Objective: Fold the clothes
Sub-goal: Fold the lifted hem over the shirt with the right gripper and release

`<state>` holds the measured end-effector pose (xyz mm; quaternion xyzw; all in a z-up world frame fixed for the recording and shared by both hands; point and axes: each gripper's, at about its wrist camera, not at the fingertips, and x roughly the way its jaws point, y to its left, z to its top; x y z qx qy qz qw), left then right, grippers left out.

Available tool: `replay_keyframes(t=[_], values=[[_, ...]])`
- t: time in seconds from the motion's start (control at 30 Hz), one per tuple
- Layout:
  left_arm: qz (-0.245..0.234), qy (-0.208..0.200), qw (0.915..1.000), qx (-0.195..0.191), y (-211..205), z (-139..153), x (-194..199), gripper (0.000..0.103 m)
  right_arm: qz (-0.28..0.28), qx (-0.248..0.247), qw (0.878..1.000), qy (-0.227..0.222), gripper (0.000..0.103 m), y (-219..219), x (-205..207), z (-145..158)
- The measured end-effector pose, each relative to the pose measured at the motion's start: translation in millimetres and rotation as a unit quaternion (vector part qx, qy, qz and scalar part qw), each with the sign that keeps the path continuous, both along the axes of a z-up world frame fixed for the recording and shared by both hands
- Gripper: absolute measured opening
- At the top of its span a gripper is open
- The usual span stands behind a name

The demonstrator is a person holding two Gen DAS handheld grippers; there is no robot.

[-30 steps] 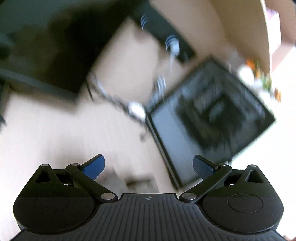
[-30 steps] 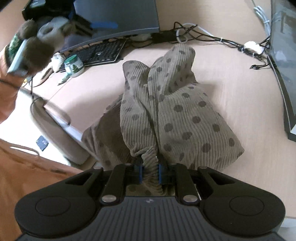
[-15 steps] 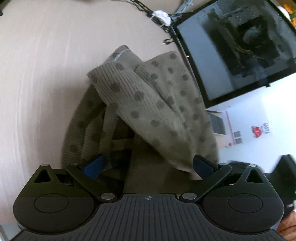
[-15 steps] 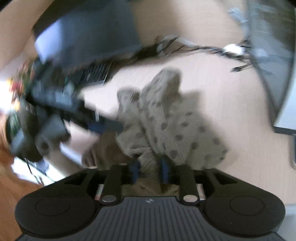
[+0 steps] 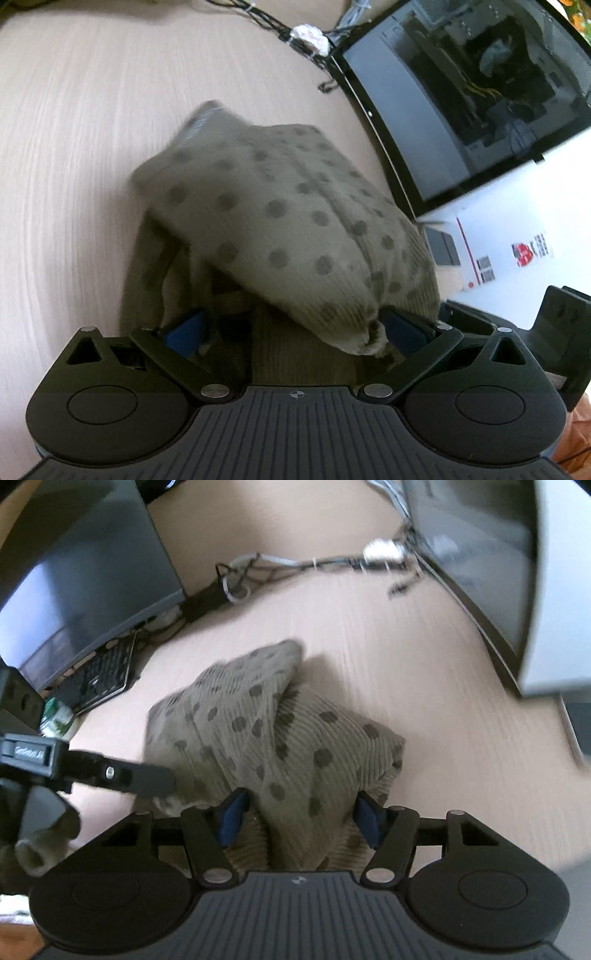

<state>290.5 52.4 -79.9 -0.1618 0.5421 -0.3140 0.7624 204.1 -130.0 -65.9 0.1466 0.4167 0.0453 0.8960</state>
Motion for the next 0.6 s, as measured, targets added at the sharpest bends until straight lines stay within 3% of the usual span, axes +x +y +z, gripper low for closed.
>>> replay_keyframes(t=[0.1, 0.2, 0.27, 0.33, 0.4, 0.5, 0.6], values=[[0.009, -0.038, 0.9985, 0.037, -10, 6, 43, 0.103, -0.006, -0.020, 0.999, -0.028, 0.062, 2, 51, -4], [0.047, -0.044, 0.9974, 0.033, -10, 8, 92, 0.103, -0.011, -0.032, 0.999, -0.041, 0.062, 2, 103, -5], [0.070, -0.043, 0.9963, 0.026, 0, 14, 102, 0.103, -0.008, -0.039, 0.998, -0.042, 0.062, 0, 123, 4], [0.086, -0.053, 0.9947, 0.020, 19, 24, 92, 0.103, 0.010, -0.078, 0.994, -0.080, 0.063, 1, 117, 25], [0.100, -0.064, 0.9928, 0.018, 36, 33, 79, 0.103, 0.043, -0.128, 0.984, -0.117, 0.076, 10, 105, 37], [0.123, -0.074, 0.9895, 0.019, 49, 39, 62, 0.103, 0.096, -0.188, 0.965, -0.156, 0.077, 23, 94, 44], [0.146, -0.057, 0.9877, -0.002, 57, 35, 55, 0.103, 0.154, -0.237, 0.942, -0.182, 0.075, 43, 90, 43]])
